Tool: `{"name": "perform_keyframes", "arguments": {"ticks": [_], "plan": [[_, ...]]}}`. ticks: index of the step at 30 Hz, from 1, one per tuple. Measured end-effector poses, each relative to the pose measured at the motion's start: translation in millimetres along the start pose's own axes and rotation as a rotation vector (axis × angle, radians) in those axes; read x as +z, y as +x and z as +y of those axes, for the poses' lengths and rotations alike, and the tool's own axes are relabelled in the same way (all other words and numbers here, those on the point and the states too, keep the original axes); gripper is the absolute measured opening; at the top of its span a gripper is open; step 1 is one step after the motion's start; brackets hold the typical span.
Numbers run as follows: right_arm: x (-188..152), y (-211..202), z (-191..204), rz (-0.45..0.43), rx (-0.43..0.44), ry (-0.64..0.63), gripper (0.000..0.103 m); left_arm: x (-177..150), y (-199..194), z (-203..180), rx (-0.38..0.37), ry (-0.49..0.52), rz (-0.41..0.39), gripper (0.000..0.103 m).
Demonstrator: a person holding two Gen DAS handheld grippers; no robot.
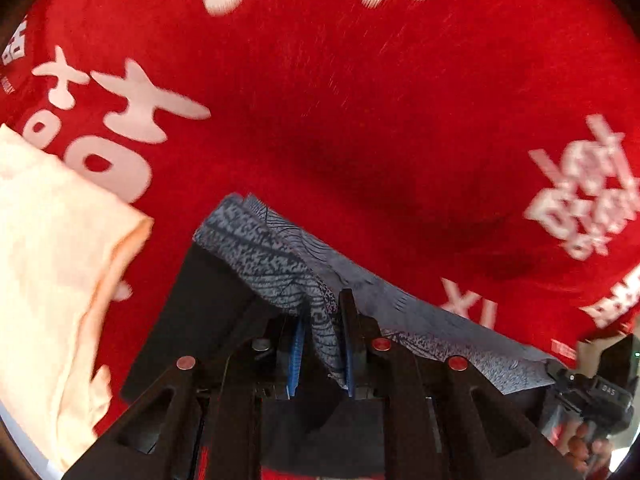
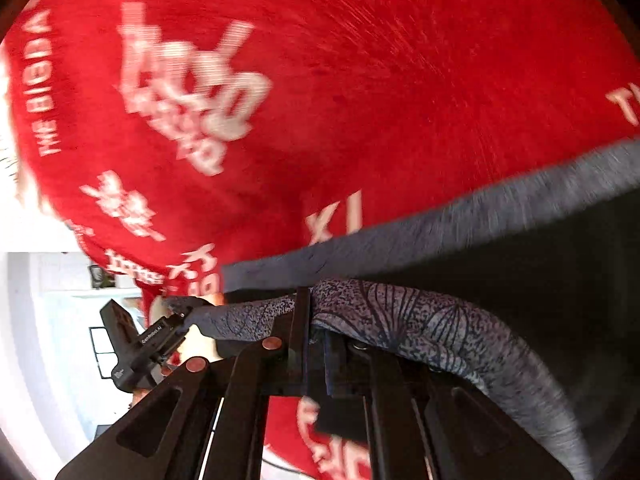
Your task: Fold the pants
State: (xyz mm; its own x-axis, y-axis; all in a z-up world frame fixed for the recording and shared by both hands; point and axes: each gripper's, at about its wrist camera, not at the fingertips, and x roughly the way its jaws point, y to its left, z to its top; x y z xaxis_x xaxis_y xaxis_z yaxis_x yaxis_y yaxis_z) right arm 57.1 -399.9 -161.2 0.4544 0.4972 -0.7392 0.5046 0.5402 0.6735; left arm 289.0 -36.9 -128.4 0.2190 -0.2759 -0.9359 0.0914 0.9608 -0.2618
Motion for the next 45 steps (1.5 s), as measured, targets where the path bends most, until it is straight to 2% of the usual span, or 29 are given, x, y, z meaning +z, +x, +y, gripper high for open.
{"name": "perform_keyframes", "arguments": {"ticks": [3, 6, 8, 9, 10, 11, 12, 15, 16, 17, 20, 24, 27, 32, 35, 37, 38, 39, 45], "plan": [[16.0, 27.3, -15.0, 0.049, -0.057, -0.013, 0.006, 4.2, 35.9, -0.6, 0.054, -0.013, 0.019, 0.018], [20.7, 35.5, -22.2, 0.070, -0.062, -0.012, 0.006, 5.5, 42.6, -6.9, 0.096, -0.001, 0.010, 0.019], [20.7, 32.8, -19.5, 0.089, -0.057, -0.014, 0.010, 5.9, 36.1, -14.3, 0.123, 0.034, 0.017, 0.024], [21.2, 30.3, -14.5, 0.094, -0.064, -0.025, 0.019, 5.0, 29.8, -18.4, 0.132, 0.049, 0.008, 0.035], [19.5, 24.0, -6.1, 0.088, -0.081, -0.053, 0.026, 4.3, 22.5, -21.0, 0.147, 0.063, -0.008, 0.060], [18.7, 19.4, 0.3, 0.079, -0.095, -0.077, 0.048, 3.4, 14.6, -23.6, 0.169, 0.076, -0.028, 0.072], [16.0, 12.5, 10.8, 0.060, -0.110, -0.112, 0.067, 0.6, 1.9, -27.7, 0.201, 0.098, -0.067, 0.080], [5.9, 1.6, 41.6, 0.035, -0.168, -0.221, 0.067, -6.2, -10.7, -38.3, 0.192, 0.155, -0.069, 0.080], [3.5, 2.4, 48.7, 0.036, -0.183, -0.252, 0.064, -7.8, -9.4, -41.7, 0.188, 0.170, -0.061, 0.080], [-0.3, 5.5, 57.0, 0.043, -0.201, -0.297, 0.053, -11.5, -7.5, -46.1, 0.185, 0.193, -0.051, 0.080], [-7.3, 35.7, 76.5, 0.102, -0.249, -0.409, 0.034, -16.5, 15.0, -57.6, 0.210, 0.262, -0.028, 0.080], [-8.5, 85.7, 86.5, 0.130, -0.359, -0.540, 0.031, -13.7, 61.1, -73.2, 0.255, 0.297, -0.002, 0.080], [3.5, 101.2, 82.8, 0.096, -0.417, -0.563, 0.028, -11.6, 74.6, -78.5, 0.296, 0.307, -0.025, 0.080], [27.0, 103.6, 80.0, 0.071, -0.418, -0.481, 0.028, -6.7, 83.1, -90.8, 0.354, 0.328, -0.023, 0.080], [27.1, 87.9, 82.2, 0.059, -0.393, -0.469, 0.035, -11.0, 65.7, -102.4, 0.322, 0.313, -0.019, 0.080], [19.7, 66.9, 81.7, 0.044, -0.377, -0.459, 0.048, -19.1, 52.6, -110.1, 0.304, 0.316, -0.017, 0.080], [16.1, 57.3, 79.7, 0.036, -0.375, -0.456, 0.055, -25.4, 45.8, -113.8, 0.294, 0.320, -0.016, 0.081], [13.1, 45.7, 74.8, 0.030, -0.371, -0.450, 0.057, -34.4, 37.9, -119.5, 0.284, 0.329, -0.012, 0.082], [-33.1, -20.5, 36.5, 0.012, -0.384, -0.365, 0.058, -100.3, 5.8, -149.4, 0.238, 0.380, 0.052, 0.082]]}}
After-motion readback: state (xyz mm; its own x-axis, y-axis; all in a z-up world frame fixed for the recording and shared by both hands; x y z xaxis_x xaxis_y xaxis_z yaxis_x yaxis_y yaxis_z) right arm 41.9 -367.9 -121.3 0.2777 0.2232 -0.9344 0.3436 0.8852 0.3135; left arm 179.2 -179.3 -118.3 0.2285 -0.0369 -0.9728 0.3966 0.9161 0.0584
